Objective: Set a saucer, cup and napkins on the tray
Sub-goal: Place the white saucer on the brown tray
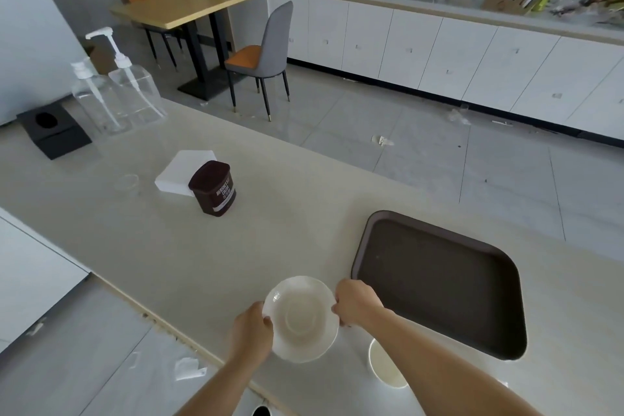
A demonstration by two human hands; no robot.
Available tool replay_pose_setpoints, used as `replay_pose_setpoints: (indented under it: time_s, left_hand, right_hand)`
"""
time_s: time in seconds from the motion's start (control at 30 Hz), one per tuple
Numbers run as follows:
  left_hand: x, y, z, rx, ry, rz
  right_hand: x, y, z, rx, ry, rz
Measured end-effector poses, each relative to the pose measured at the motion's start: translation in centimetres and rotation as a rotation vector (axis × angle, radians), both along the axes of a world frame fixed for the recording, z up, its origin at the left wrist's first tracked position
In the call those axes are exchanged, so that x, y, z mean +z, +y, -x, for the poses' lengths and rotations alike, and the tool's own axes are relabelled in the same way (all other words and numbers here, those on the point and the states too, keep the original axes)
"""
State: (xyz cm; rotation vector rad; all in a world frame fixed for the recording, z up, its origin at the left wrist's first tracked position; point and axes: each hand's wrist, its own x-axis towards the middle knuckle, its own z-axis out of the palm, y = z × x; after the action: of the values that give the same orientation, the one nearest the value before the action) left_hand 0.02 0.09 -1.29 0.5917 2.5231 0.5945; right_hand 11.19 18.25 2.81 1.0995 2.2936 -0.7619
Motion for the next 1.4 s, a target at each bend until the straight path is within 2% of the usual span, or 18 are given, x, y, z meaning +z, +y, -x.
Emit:
replay_pose_setpoints:
  time_s: [0.2,0.5,0.73,1.0,1.4]
  left_hand:
    - [0.5,1.8,0.4,0.021,0.004,-0.101]
    - [2.1,7.9,-1.3,-0.084,-0.002,-0.177]
    - [2.7,13.5,-3.5,-0.209,-0.009,-0.098]
    - [3.1,17.9,-5.5,-0.238,-0.090,-0.084]
    - [3.0,19.1,-7.2,-0.256,-0.151,-0.019]
  right_hand:
    - [0.9,2.1,-0.3,-0.068,0.110,-0.017]
    - [1.9,6.8,-4.0,-0.199,0.185,-0.111]
    - [1.3,10.9,-7.0,-0.309,0.181,-0.148]
    - [-0.1,14.8,-8.8,-0.396,0.169,-0.164]
    - [-2.4,16.2,-10.0,-0.451,0.177,-0.157]
